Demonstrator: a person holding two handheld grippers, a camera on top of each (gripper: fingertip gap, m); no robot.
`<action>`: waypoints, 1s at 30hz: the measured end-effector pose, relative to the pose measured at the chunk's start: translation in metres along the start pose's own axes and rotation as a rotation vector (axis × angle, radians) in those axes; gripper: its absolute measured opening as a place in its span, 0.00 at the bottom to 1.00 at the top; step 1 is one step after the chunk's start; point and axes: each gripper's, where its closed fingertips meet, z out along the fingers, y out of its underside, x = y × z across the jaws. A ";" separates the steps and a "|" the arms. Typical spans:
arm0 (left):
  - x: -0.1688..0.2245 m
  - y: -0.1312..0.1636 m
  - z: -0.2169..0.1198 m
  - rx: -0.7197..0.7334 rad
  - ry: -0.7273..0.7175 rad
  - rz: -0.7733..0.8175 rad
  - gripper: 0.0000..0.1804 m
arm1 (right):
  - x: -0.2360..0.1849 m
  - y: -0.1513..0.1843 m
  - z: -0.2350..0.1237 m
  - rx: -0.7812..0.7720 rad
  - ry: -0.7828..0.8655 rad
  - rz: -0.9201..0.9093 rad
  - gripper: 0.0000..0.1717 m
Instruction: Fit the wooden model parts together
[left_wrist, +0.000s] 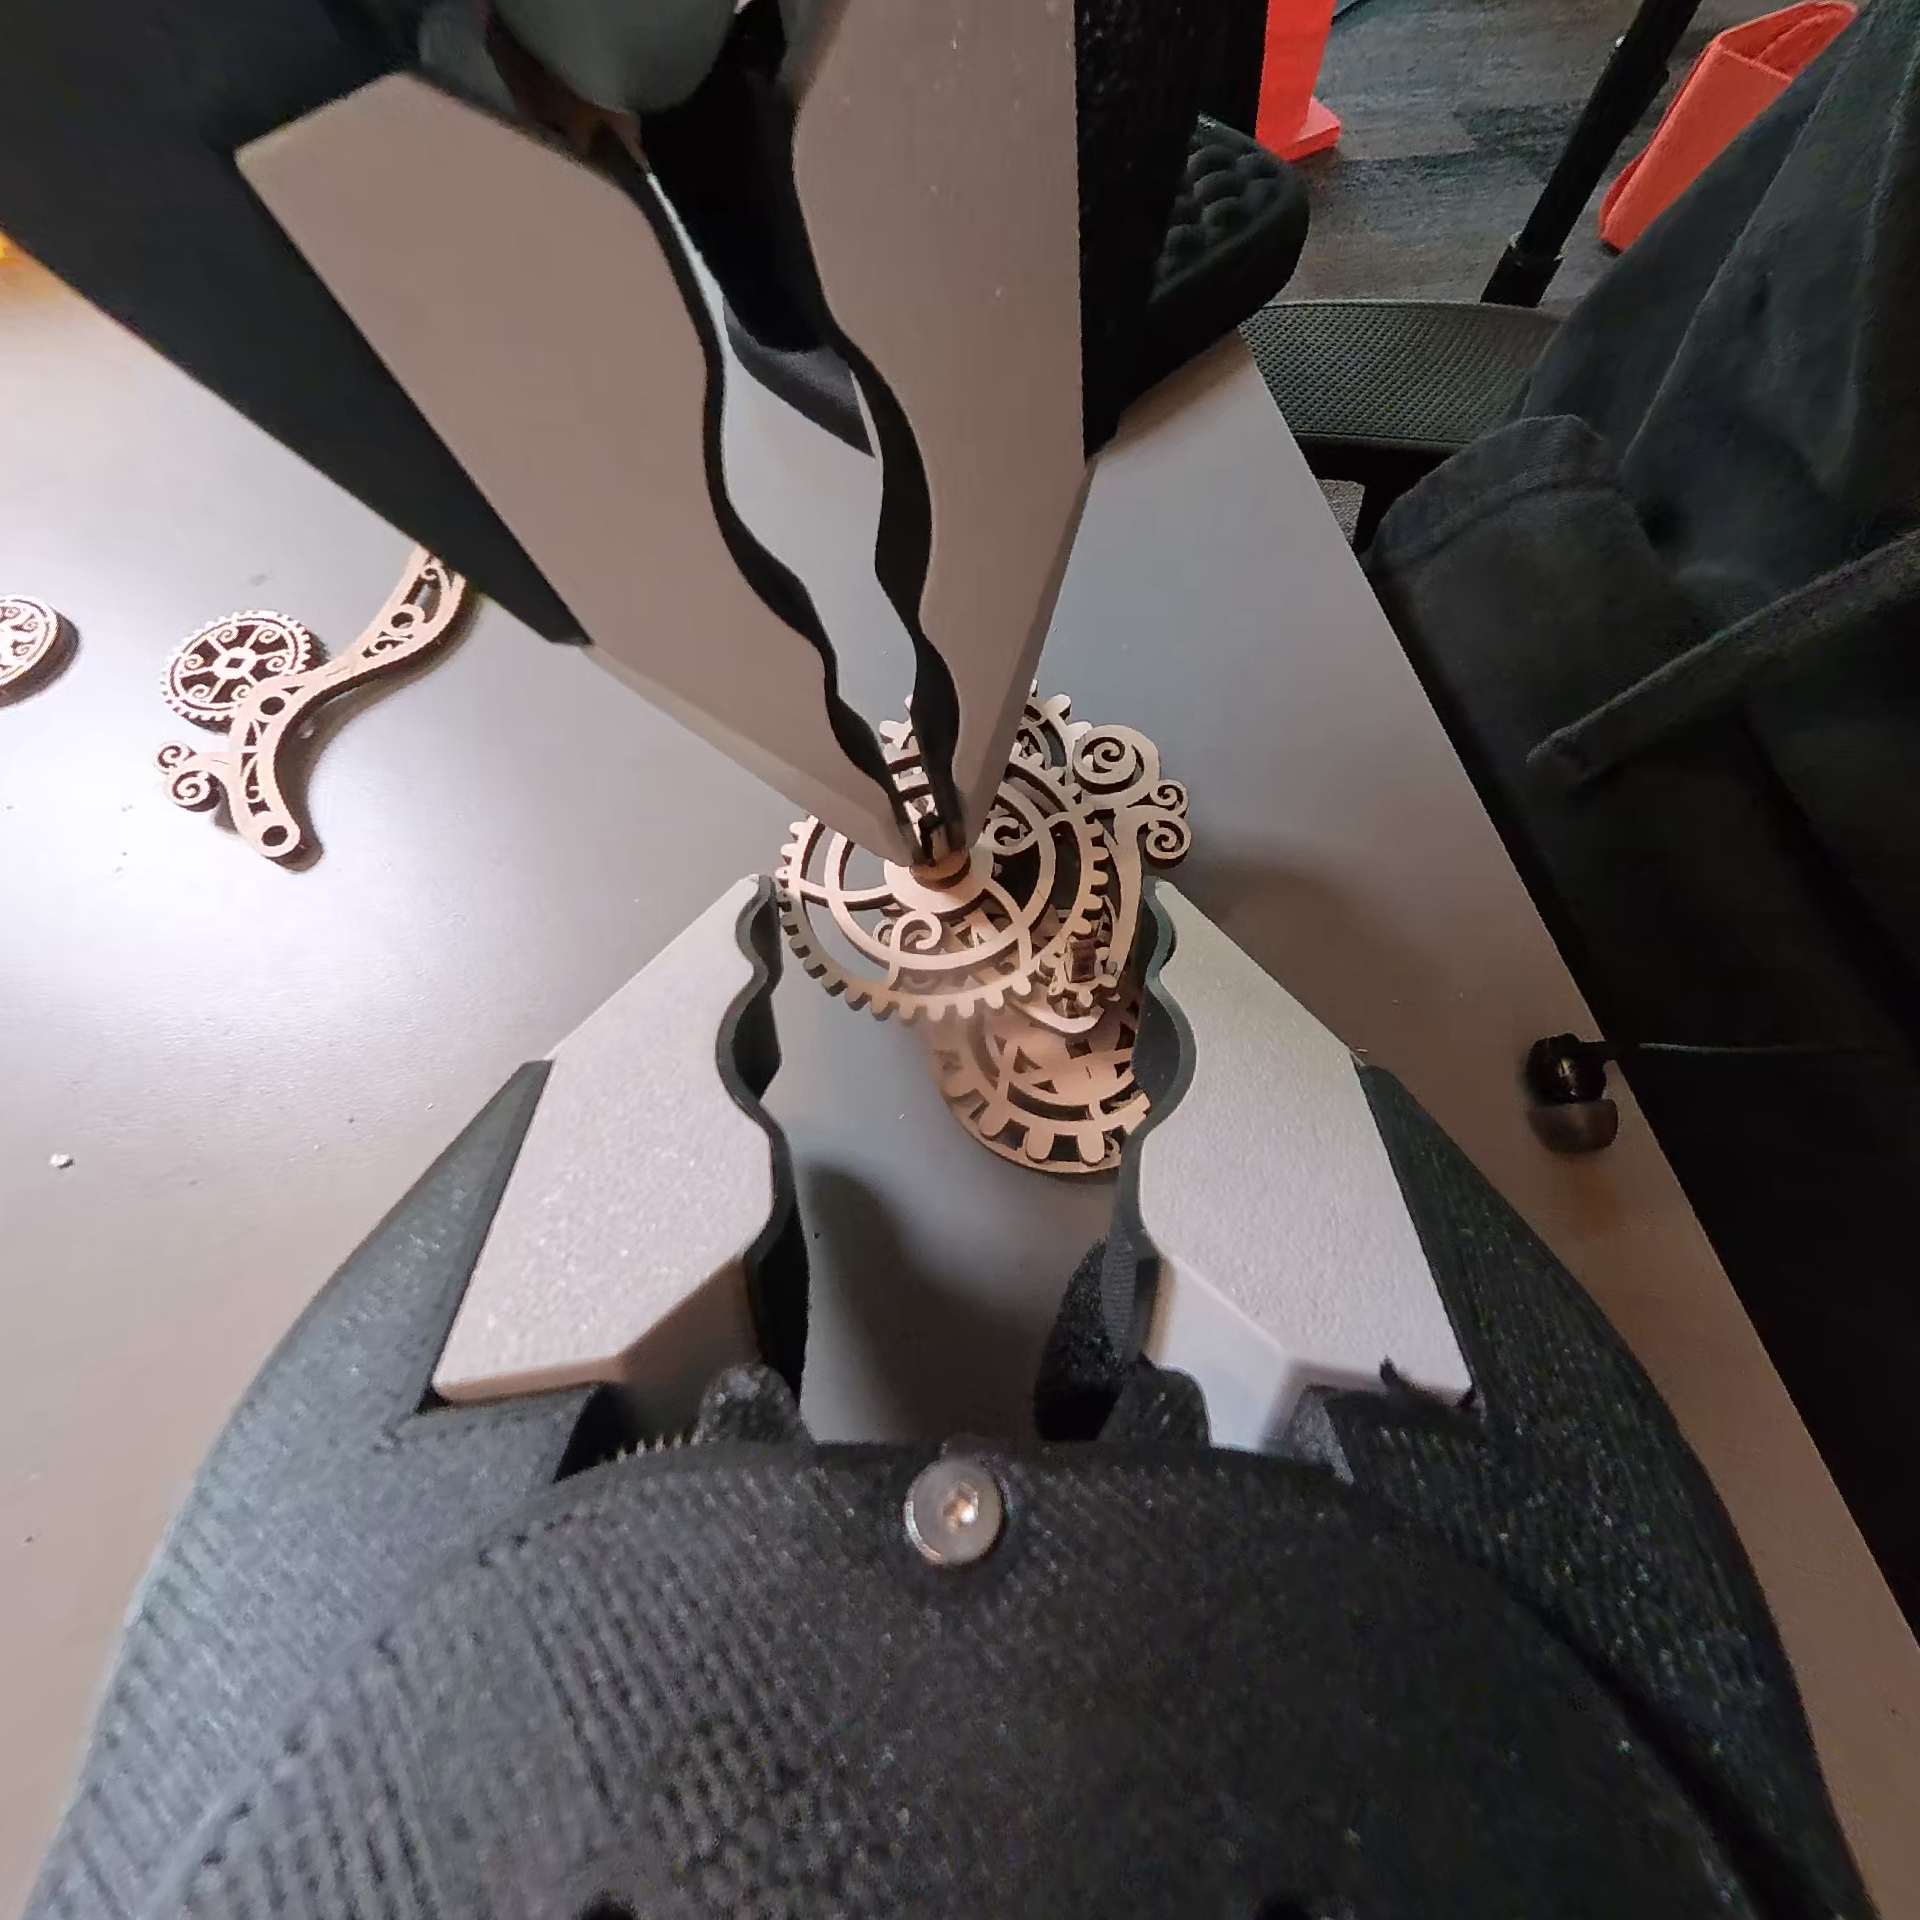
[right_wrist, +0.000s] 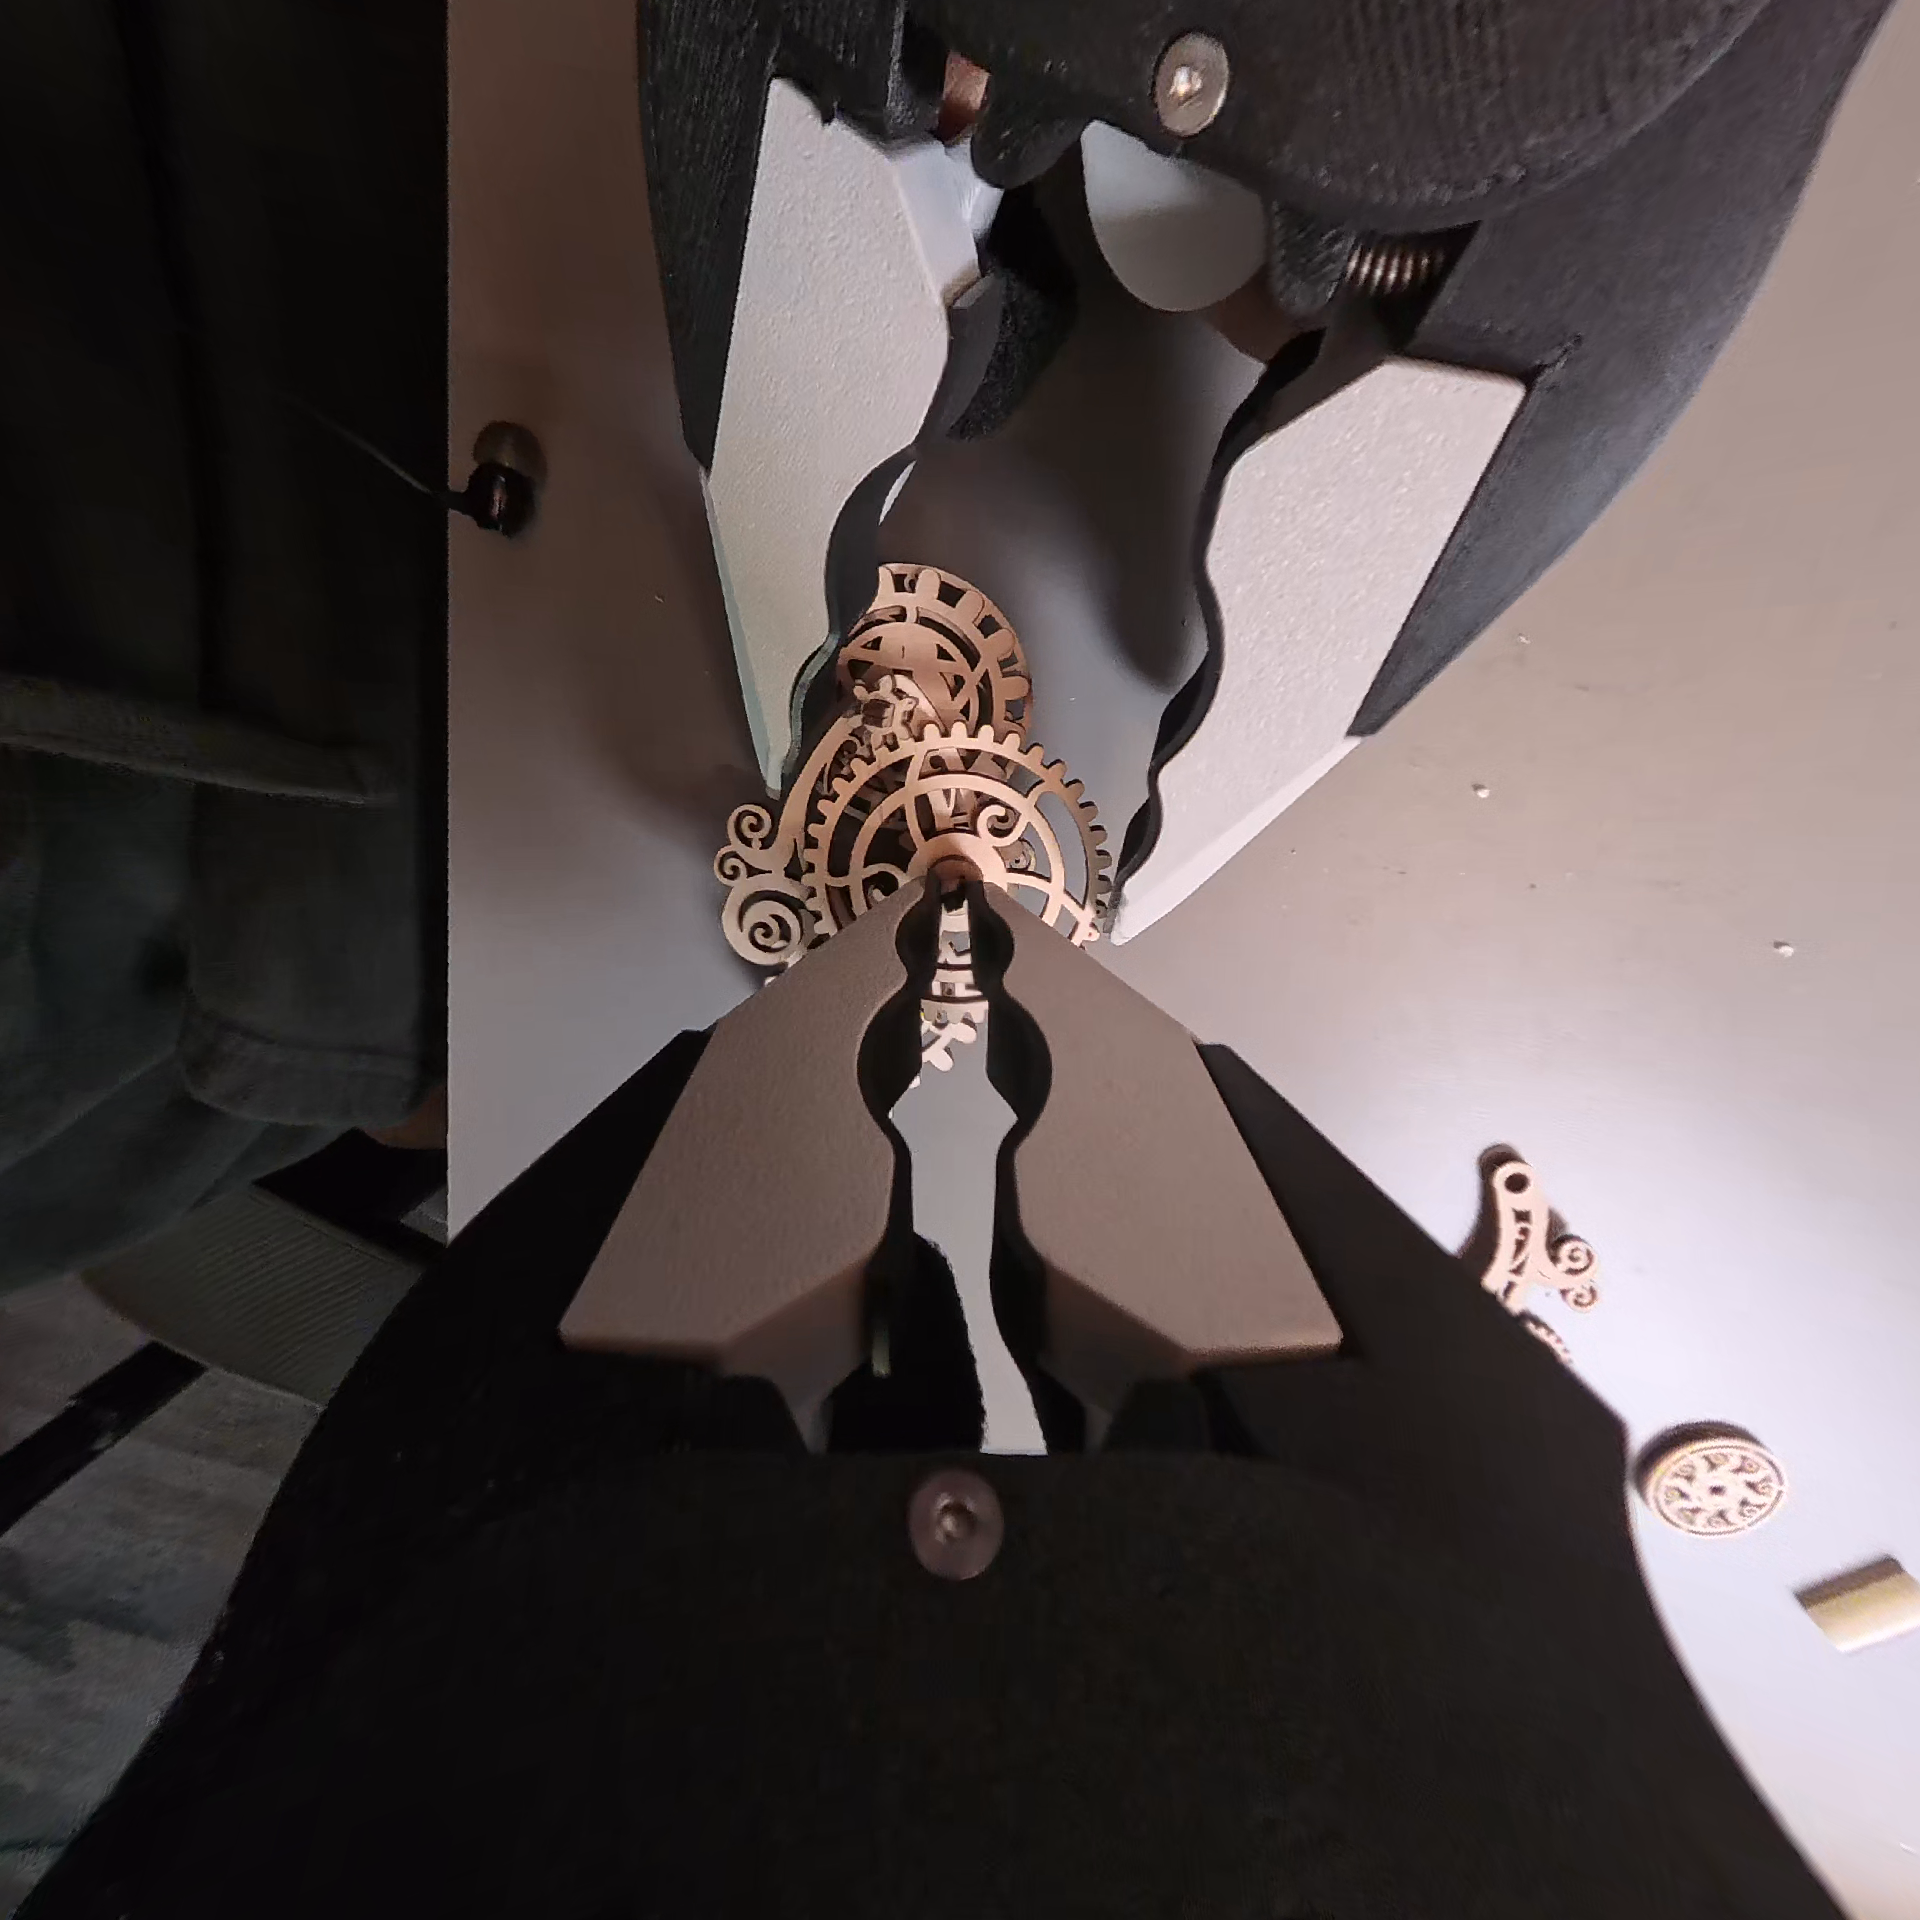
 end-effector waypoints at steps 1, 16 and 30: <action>0.000 0.000 0.000 0.000 0.001 0.001 0.37 | 0.000 0.000 0.000 0.014 0.014 0.001 0.02; -0.008 0.000 -0.007 0.014 -0.059 0.028 0.37 | 0.010 -0.001 -0.008 0.183 0.155 -0.010 0.01; -0.039 0.030 -0.019 -0.110 -0.210 -0.060 0.30 | 0.053 0.001 -0.014 0.256 0.249 0.071 0.06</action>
